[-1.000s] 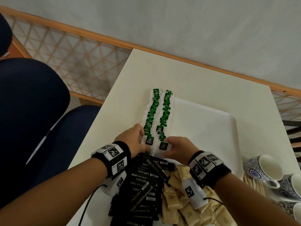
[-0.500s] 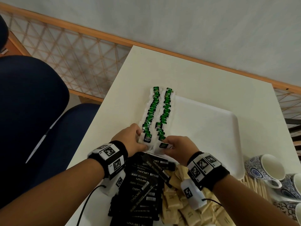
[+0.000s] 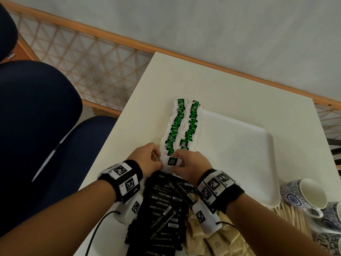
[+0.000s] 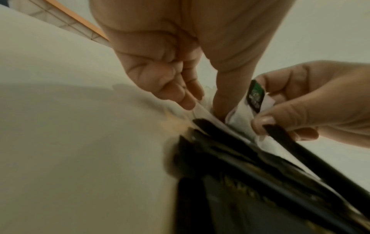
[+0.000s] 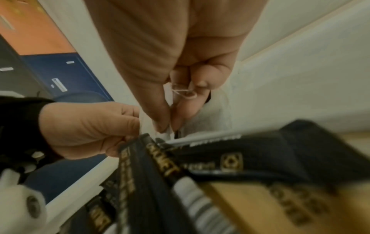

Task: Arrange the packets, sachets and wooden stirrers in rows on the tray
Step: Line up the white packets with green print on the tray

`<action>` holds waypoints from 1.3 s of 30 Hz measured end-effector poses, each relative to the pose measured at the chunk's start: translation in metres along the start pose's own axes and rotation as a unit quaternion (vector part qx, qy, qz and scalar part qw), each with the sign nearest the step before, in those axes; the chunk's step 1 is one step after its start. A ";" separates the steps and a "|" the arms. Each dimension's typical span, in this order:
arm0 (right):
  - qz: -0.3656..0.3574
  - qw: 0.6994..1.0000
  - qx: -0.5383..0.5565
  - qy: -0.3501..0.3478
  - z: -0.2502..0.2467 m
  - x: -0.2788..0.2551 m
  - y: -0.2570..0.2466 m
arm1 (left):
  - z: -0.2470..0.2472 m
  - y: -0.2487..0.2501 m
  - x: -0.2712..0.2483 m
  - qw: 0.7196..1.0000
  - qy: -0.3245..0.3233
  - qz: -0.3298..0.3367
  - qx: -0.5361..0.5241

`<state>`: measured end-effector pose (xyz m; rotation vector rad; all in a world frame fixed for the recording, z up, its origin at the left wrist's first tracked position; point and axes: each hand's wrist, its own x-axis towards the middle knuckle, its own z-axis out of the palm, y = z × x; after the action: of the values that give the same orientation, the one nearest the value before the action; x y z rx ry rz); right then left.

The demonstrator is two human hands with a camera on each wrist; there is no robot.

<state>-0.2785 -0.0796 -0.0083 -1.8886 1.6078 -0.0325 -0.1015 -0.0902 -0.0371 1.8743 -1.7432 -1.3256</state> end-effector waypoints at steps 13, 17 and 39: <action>-0.008 0.998 -0.052 0.041 0.003 0.004 -0.004 | -0.001 0.003 0.003 0.999 -0.022 0.012 0.032; -0.005 0.998 -0.051 0.020 0.003 0.004 -0.003 | -0.001 0.004 0.002 0.999 -0.023 0.008 0.043; 0.100 0.992 0.070 0.002 -0.018 0.008 0.041 | -0.007 0.033 -0.003 0.972 -0.150 -0.004 -0.179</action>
<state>-0.3200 -0.0959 -0.0173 -1.6157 1.7433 -0.0609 -0.1172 -0.0978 -0.0086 1.5456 -1.4890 -1.8621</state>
